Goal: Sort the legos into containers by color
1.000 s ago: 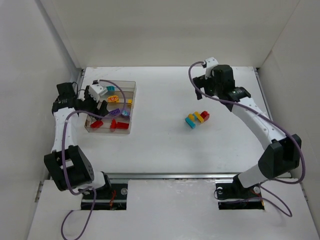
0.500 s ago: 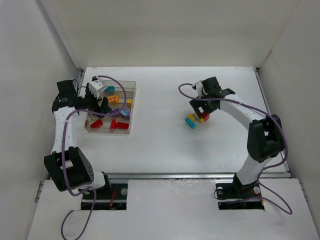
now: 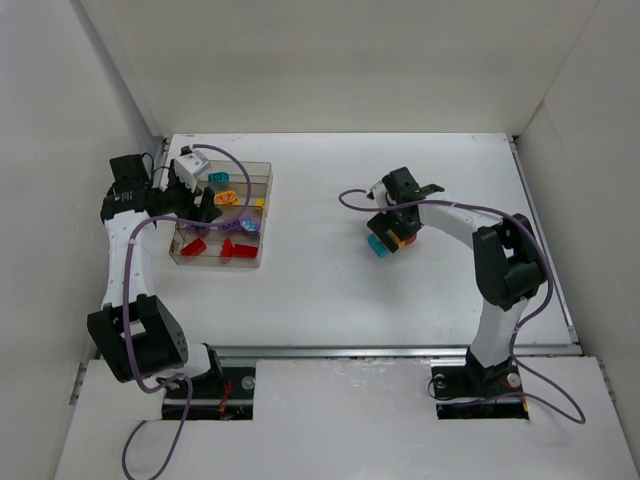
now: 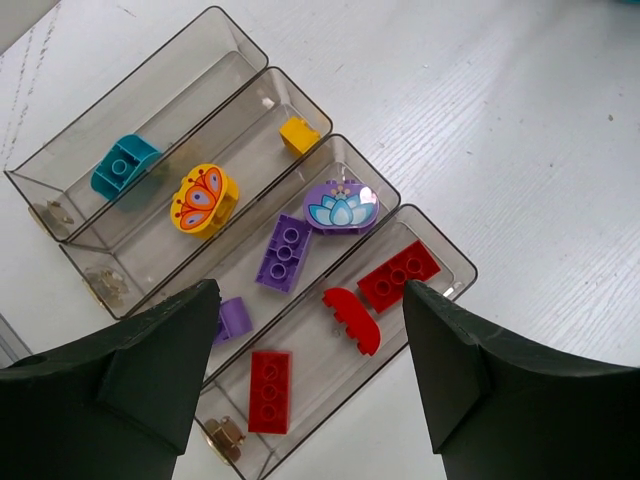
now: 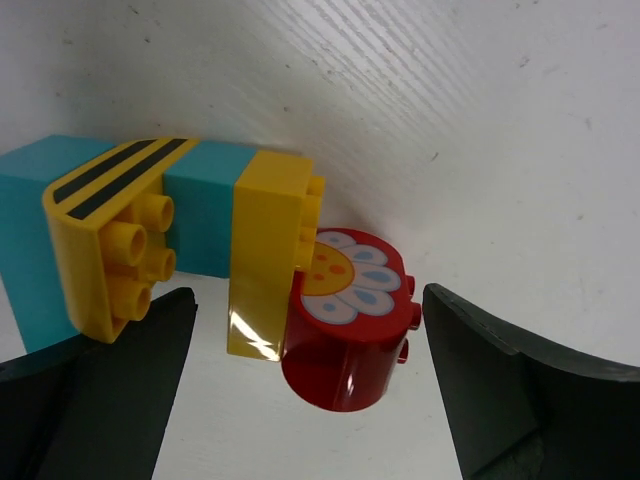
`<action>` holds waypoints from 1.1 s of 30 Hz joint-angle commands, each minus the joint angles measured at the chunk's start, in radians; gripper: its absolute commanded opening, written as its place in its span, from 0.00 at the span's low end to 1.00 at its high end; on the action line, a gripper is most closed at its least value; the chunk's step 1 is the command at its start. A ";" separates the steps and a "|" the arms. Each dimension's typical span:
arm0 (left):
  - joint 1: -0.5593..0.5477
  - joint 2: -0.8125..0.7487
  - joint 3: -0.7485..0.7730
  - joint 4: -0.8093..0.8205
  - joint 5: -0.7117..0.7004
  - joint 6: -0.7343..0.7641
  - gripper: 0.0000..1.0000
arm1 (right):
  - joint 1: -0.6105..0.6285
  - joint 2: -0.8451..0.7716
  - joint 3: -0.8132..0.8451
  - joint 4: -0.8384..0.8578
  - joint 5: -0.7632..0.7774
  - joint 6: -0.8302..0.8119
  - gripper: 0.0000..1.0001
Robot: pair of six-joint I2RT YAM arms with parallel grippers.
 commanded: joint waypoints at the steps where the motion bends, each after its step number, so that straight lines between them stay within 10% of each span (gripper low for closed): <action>1: -0.002 -0.001 0.042 -0.005 0.043 -0.011 0.71 | -0.001 -0.014 0.037 0.022 0.056 -0.022 1.00; 5: -0.002 -0.001 0.042 -0.014 0.043 -0.011 0.71 | -0.001 -0.004 0.037 0.053 0.067 -0.022 0.98; 9: -0.002 -0.001 0.042 -0.014 0.052 -0.011 0.71 | -0.001 0.006 0.037 0.098 0.046 -0.022 0.60; 21: -0.224 0.009 0.136 -0.014 0.014 -0.018 0.77 | -0.001 -0.073 0.116 0.130 -0.029 0.106 0.03; 33: -0.623 0.038 0.271 0.130 -0.209 -0.078 0.86 | 0.158 -0.264 0.331 0.185 -0.014 0.337 0.00</action>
